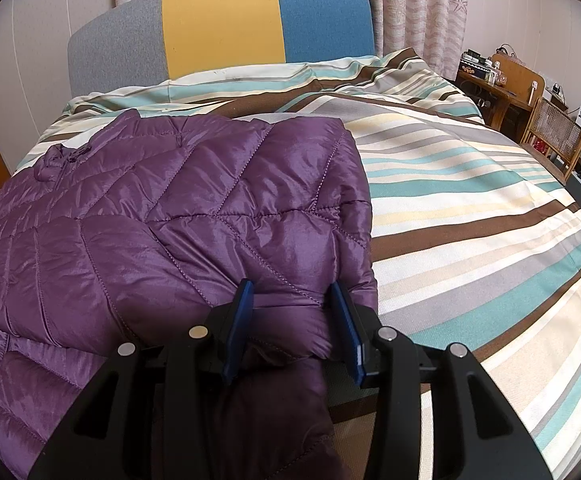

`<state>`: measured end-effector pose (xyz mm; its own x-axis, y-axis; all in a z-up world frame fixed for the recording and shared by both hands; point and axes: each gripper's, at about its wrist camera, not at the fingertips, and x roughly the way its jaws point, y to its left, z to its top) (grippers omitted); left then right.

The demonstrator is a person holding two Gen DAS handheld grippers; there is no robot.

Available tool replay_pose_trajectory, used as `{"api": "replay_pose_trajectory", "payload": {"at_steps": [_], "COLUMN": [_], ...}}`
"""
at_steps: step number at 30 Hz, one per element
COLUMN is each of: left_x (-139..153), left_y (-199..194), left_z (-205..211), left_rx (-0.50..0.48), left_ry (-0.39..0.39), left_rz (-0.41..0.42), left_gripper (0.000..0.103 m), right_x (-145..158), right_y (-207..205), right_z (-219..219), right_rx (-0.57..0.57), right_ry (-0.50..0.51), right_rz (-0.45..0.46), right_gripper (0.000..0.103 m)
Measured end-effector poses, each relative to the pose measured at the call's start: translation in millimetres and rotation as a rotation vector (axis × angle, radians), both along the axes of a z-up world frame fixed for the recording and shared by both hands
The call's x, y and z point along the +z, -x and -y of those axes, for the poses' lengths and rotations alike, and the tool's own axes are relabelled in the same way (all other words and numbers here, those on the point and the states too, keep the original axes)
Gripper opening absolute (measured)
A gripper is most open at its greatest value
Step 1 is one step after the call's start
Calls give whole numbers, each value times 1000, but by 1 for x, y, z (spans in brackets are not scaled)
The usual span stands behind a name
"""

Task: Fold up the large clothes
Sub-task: 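Grasp the other sleeve cuff with the left tool and lift it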

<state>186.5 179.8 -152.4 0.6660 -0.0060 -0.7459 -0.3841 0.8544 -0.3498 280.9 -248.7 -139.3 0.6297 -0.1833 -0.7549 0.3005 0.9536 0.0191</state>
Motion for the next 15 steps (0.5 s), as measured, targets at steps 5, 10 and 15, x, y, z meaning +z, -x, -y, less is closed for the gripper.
{"api": "replay_pose_trajectory", "payload": {"at_steps": [5, 10, 15], "left_x": [3, -1, -6], "left_y": [16, 29, 37], "left_z": [-47, -105, -159], "left_rx": [130, 322, 512], "left_ry": [76, 225, 316], "left_rz": [21, 64, 110], "left_gripper": [100, 100, 99], "right_x": [0, 0, 0], "right_y": [0, -1, -1], "right_z": [0, 0, -1], "right_rx": [0, 1, 2], "right_ry": [-1, -2, -1], "right_rz": [0, 1, 1], "right_gripper": [41, 42, 42]}}
